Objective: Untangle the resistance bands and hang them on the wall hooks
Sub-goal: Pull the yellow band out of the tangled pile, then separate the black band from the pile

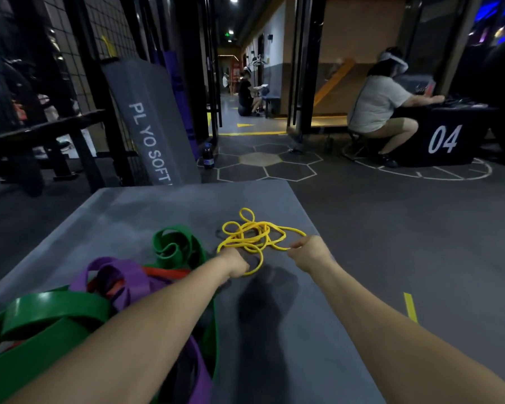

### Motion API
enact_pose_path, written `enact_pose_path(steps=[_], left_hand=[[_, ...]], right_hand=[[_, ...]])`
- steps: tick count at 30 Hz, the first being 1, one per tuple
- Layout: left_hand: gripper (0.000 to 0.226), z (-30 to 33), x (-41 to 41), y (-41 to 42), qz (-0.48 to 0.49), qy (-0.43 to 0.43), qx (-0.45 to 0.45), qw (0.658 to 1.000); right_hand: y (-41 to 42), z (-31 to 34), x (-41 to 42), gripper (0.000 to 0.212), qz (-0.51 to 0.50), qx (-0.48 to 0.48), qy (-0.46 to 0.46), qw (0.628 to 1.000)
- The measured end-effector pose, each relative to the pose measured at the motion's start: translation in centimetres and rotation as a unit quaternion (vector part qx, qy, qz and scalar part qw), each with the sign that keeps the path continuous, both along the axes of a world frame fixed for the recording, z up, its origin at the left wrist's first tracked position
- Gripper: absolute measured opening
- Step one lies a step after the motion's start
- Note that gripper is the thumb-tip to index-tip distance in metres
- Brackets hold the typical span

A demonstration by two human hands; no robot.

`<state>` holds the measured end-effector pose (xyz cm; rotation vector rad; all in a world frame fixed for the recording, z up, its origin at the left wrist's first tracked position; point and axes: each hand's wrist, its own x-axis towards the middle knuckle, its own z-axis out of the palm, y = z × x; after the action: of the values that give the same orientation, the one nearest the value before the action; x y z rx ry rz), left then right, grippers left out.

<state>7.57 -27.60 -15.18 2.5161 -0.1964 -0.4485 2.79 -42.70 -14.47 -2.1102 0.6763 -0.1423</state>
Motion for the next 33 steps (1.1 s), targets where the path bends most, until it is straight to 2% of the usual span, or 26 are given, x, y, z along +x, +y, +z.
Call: enact_pose_path(steps=[2, 4, 7, 9, 13, 16, 20, 27, 33], left_hand=[[0.029, -0.6, -0.1, -1.2, 0.002, 0.016, -0.061, 0.998], [0.012, -1.4, 0.4, -2.6, 0.02, 0.062, -0.132, 0.989], [0.02, -1.8, 0.6, -4.0, 0.004, 0.116, -0.223, 0.968], [0.025, -1.8, 0.6, -4.0, -0.004, 0.104, -0.238, 0.966], [0.022, -0.4, -0.1, -0.1, 0.03, -0.015, -0.221, 0.975], [0.02, 1.8, -2.4, 4.7, -0.013, -0.118, -0.161, 0.98], [0.02, 3.9, -6.0, 11.9, -0.019, -0.206, -0.08, 0.975], [0.027, 3.6, -12.4, 22.1, 0.012, -0.252, 0.027, 0.967], [0.028, 0.8, -16.1, 25.5, 0.005, -0.211, 0.004, 0.978]], right_hand=[[-0.4, -0.8, 0.3, 0.013, 0.005, 0.01, 0.012, 1.0], [-0.7, -1.4, 0.7, 0.02, 0.002, 0.008, 0.009, 1.0], [-0.8, -1.9, 1.3, 0.022, -0.008, 0.007, -0.001, 1.0], [-0.5, -2.1, 1.4, 0.023, -0.009, 0.012, -0.011, 1.0], [1.1, -1.6, 0.2, 0.022, -0.002, 0.004, -0.038, 0.999], [3.9, -0.6, -1.3, 0.021, 0.022, -0.009, -0.053, 0.998], [9.5, 0.6, -3.9, 0.02, 0.051, 0.005, -0.072, 0.996], [17.6, 0.6, -9.7, 0.019, 0.116, -0.055, -0.023, 0.991], [20.6, 0.6, -13.0, 0.022, 0.092, -0.071, -0.056, 0.992]])
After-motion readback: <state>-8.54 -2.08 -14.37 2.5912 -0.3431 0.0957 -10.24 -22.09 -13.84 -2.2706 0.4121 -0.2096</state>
